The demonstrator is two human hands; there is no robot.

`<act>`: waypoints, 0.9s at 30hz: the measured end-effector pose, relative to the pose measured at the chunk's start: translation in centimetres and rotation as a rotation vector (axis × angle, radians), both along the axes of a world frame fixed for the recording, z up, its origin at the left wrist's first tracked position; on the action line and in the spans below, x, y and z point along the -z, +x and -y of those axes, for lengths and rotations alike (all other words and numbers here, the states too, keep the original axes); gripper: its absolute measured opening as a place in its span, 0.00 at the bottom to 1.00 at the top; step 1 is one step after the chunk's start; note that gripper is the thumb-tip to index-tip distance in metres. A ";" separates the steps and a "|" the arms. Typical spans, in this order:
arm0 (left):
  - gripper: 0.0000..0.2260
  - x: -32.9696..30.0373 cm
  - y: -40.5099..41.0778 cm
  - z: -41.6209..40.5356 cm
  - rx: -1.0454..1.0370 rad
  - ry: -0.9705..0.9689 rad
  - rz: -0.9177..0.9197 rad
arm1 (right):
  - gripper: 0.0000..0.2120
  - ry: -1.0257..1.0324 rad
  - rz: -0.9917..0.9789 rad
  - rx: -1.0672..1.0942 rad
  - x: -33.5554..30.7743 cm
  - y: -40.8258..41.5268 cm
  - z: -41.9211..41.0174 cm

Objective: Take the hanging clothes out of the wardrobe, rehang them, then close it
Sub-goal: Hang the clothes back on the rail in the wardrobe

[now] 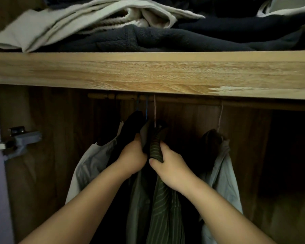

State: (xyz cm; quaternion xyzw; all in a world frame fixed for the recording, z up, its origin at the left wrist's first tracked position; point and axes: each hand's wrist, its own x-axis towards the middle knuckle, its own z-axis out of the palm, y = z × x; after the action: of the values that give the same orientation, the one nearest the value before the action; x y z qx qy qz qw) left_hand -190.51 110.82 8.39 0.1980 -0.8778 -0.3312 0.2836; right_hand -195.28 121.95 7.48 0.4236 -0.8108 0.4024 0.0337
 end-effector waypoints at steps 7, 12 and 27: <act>0.21 1.2 4.3 -2.9 0.067 0.124 -0.138 | 0.24 0.028 -0.235 0.589 -0.9 -0.9 -12.2; 0.17 2.9 6.6 -4.5 0.147 0.310 -0.157 | 0.25 0.018 0.375 0.288 2.5 -3.4 -13.4; 0.12 6.2 13.8 -6.3 -0.017 0.360 -0.038 | 0.27 0.003 0.206 -0.059 1.9 2.2 -1.0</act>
State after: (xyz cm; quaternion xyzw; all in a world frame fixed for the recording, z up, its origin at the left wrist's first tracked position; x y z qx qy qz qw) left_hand -176.69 117.15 2.16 0.2467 -0.7972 -0.4845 0.2627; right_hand -193.09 122.91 5.55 0.4039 -0.7978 0.4433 -0.0623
